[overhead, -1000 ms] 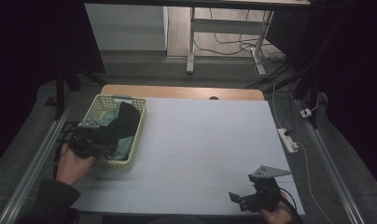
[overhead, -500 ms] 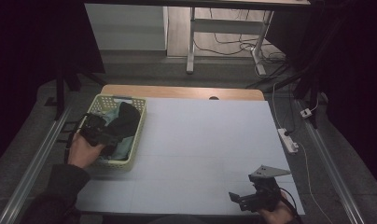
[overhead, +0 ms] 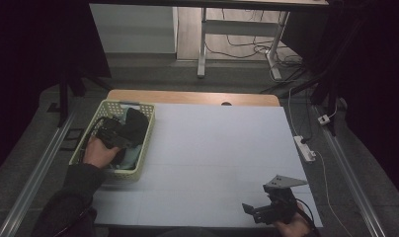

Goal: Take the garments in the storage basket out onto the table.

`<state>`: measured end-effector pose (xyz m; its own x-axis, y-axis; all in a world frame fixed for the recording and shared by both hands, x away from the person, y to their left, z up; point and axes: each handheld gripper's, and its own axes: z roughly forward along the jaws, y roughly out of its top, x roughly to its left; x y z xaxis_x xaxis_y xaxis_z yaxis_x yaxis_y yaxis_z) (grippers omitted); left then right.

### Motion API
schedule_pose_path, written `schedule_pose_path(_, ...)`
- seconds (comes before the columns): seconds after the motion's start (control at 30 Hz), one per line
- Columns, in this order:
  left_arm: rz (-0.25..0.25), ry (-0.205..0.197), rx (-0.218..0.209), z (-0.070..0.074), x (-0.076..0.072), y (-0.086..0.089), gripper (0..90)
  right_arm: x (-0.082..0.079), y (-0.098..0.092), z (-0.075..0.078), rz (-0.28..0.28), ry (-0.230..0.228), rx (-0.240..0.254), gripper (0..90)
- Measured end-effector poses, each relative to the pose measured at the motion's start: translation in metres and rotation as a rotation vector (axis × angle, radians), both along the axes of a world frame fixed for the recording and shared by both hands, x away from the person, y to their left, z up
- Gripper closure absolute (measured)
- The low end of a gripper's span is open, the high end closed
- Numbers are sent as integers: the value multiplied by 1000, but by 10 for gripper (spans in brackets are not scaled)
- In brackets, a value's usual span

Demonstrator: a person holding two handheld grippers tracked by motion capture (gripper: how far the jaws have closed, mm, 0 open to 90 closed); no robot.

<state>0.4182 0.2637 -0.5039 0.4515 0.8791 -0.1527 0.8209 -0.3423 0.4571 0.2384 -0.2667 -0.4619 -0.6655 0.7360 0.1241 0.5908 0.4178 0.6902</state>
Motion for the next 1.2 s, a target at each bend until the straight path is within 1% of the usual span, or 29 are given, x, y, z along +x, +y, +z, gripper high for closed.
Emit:
schedule_pose_path(0.13, 0, 26, 22, -6, 4, -5, 0, 0, 0, 0, 0, 1, 0, 0)
schedule_pose_path(0.23, 8, 44, 28, -12, 7, -9, 0, 0, 0, 0, 2, 1, -9, 0)
schedule_pose_path(0.3, 12, 54, 38, -12, 8, -10, 18, 0, 1, 0, 3, 0, -11, 0)
schedule_pose_path(0.43, 33, 73, 67, -7, 9, -10, 143, 0, 0, 0, 1, 0, -10, 0)
schedule_pose_path(0.47, 38, 78, 68, -6, 9, -10, 208, 0, 0, 0, 2, -1, -10, 0)
schedule_pose_path(0.5, 42, 83, 69, -6, 9, -10, 208, 0, 0, 0, 2, -1, -10, 0)
schedule_pose_path(0.63, 52, 105, 67, -1, 8, -8, 369, 0, 0, 0, 2, -1, -11, 0)
schedule_pose_path(0.67, 61, 110, 63, 0, 7, -9, 409, 0, 1, 0, 3, -1, -11, 0)
schedule_pose_path(0.77, 54, 120, 70, 4, 7, -8, 504, 0, 1, 0, 5, -2, -7, 0)
schedule_pose_path(0.8, 57, 114, 65, 4, 7, -8, 518, 0, 1, 0, 5, -3, -7, 0)
schedule_pose_path(0.87, 47, 105, 63, 6, 6, -6, 534, 0, 0, 0, 6, -3, -5, 0)
schedule_pose_path(0.9, 54, 95, 53, 7, 6, -5, 541, 0, 0, 0, 5, -4, -5, 0)
schedule_pose_path(1.03, 53, 53, 50, 15, 4, -2, 553, 0, 0, 0, 7, -4, -4, 0)
schedule_pose_path(1.1, 59, 21, 52, 21, 2, -1, 559, 0, 1, 0, 8, -3, -5, 0)
schedule_pose_path(1.2, 72, -31, 42, 32, -2, 4, 566, 0, 1, 0, 7, -2, -7, 0)
